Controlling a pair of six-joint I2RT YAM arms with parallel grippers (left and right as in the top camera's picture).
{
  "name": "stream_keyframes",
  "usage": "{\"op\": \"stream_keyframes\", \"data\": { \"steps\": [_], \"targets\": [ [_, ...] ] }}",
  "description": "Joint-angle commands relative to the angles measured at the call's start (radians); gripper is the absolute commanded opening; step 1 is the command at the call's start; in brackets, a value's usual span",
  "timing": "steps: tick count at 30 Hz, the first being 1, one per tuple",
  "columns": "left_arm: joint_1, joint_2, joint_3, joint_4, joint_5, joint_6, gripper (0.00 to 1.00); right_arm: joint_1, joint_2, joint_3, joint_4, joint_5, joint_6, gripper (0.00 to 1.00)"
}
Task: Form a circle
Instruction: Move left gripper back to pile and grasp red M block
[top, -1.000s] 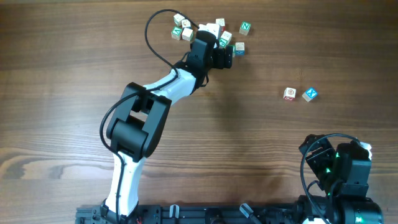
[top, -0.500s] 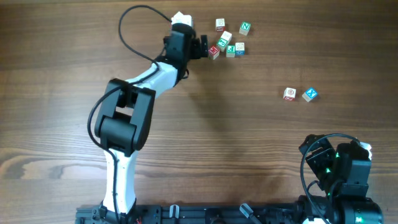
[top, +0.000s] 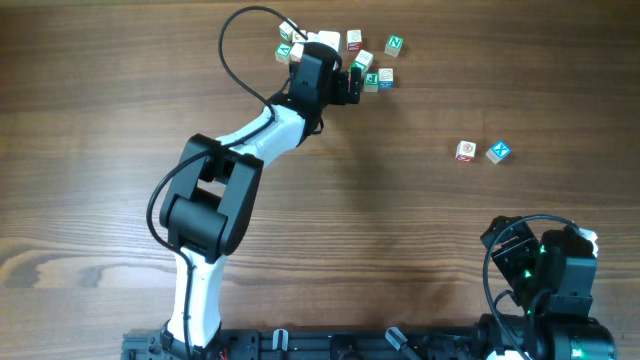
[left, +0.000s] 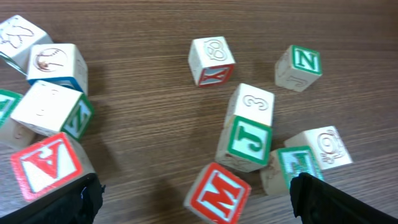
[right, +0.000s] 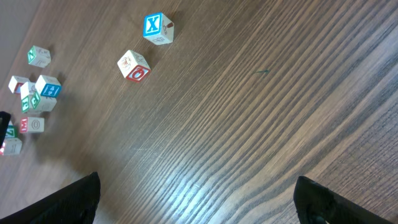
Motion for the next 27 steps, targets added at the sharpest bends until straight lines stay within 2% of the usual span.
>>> {"op": "stream_keyframes", "data": {
  "steps": [1, 2, 7, 9, 10, 12, 13, 17, 23, 27],
  "targets": [
    [0.006, 0.005, -0.007, -0.001, 0.055, 0.105, 1.0, 0.003, -0.008, -0.002, 0.002, 0.017, 0.011, 1.0],
    [0.006, 0.022, -0.007, 0.003, 0.076, 0.137, 1.0, 0.003, -0.008, -0.002, 0.002, 0.017, 0.011, 1.0],
    [0.007, 0.103, -0.006, 0.047, 0.114, 0.139, 1.0, 0.003, -0.008, -0.002, 0.002, 0.017, 0.011, 1.0],
    [0.007, 0.127, -0.006, 0.068, 0.134, 0.138, 0.96, 0.003, -0.008, -0.002, 0.002, 0.017, 0.011, 1.0],
    [0.007, 0.134, -0.006, 0.071, 0.134, 0.138, 0.91, 0.003, -0.008, -0.002, 0.002, 0.017, 0.011, 1.0],
    [0.007, 0.136, -0.006, 0.076, 0.134, 0.138, 0.57, 0.003, -0.008, -0.002, 0.002, 0.017, 0.011, 1.0],
    [0.007, 0.135, -0.006, 0.088, 0.134, 0.138, 0.5, 0.003, -0.008, -0.002, 0.002, 0.017, 0.011, 1.0],
    [0.007, 0.122, -0.006, 0.13, 0.134, 0.134, 0.4, 0.003, -0.008, -0.002, 0.002, 0.017, 0.011, 1.0],
    [0.006, -0.039, -0.006, -0.039, 0.134, 0.134, 0.39, 0.003, -0.008, -0.002, 0.002, 0.017, 0.011, 1.0],
    [-0.008, -0.211, -0.006, -0.246, 0.134, 0.134, 0.39, 0.003, -0.008, -0.002, 0.002, 0.017, 0.011, 1.0]
  ]
}}
